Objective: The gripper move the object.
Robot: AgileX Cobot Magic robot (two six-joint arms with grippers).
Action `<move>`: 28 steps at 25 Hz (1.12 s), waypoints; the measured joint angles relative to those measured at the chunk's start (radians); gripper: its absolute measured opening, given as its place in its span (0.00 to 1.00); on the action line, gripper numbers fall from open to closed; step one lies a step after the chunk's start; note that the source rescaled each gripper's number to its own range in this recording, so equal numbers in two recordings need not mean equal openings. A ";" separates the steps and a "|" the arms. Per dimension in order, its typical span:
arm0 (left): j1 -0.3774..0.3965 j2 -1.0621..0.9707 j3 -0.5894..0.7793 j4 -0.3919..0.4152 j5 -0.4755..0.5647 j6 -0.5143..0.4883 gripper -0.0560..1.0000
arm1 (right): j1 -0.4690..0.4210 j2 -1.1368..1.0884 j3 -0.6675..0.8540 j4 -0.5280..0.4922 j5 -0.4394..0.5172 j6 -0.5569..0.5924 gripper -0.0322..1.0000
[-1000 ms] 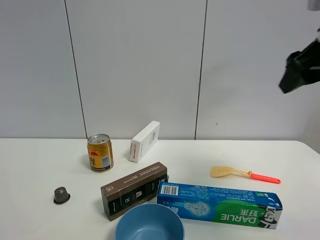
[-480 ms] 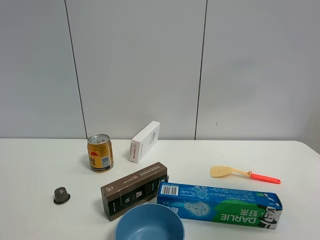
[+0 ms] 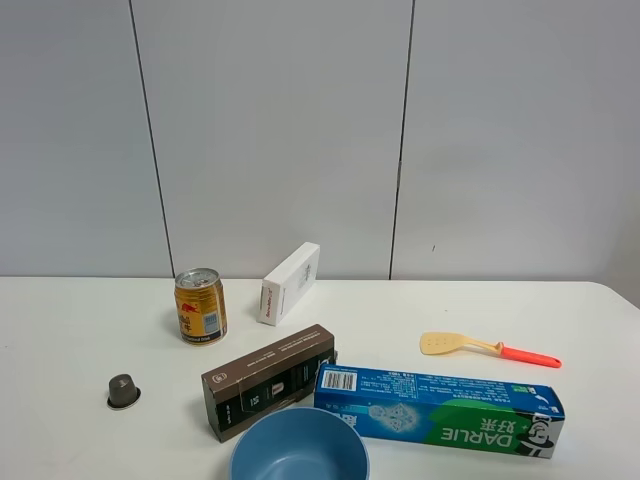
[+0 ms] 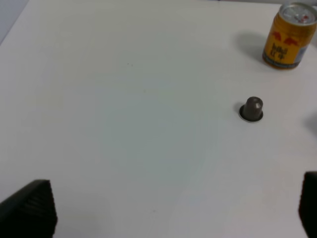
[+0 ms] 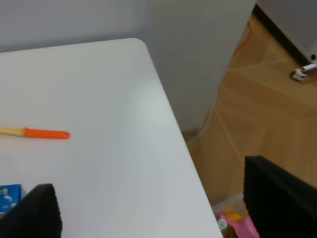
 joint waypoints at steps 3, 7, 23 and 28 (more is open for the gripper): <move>0.000 0.000 0.000 0.000 0.000 0.000 1.00 | 0.000 -0.071 0.018 0.036 0.002 -0.008 0.75; 0.000 0.000 0.000 0.000 0.000 0.000 1.00 | 0.000 -0.160 0.155 0.104 0.002 -0.010 0.75; 0.000 0.000 0.000 0.000 0.000 0.000 1.00 | 0.000 -0.391 0.523 0.212 -0.071 -0.053 0.75; 0.000 0.000 0.000 0.000 0.000 0.000 1.00 | 0.000 -0.393 0.546 0.209 -0.109 -0.063 0.75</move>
